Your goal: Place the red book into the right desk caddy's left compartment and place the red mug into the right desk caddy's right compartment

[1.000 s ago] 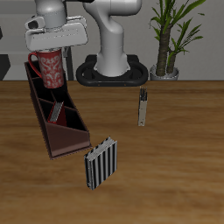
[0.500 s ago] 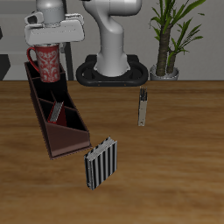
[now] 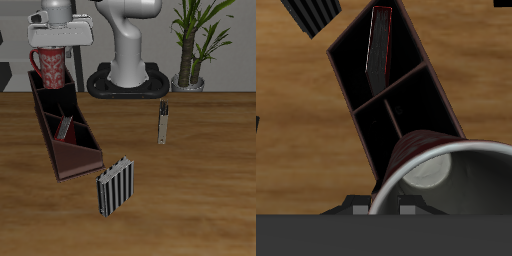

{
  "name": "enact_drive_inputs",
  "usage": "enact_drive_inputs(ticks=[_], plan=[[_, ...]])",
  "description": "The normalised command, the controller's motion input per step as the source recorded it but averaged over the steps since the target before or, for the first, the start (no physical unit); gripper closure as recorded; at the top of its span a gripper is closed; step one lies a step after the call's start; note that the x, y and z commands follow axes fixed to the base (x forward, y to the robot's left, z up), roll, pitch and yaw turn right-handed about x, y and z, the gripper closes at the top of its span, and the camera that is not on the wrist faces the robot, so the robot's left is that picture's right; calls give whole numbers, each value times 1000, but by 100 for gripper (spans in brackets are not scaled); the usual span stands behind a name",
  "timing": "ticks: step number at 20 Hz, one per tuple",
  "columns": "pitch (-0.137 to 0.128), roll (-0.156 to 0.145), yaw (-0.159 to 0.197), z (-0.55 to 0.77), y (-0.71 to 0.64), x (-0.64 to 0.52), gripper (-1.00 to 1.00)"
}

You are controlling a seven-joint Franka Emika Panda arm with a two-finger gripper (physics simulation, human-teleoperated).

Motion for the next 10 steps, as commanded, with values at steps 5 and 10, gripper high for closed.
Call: enact_drive_inputs(ticks=[5, 10], plan=[[18, 31, -15, -132, 17, -263, 100], [14, -10, -36, -104, -115, -241, 100]])
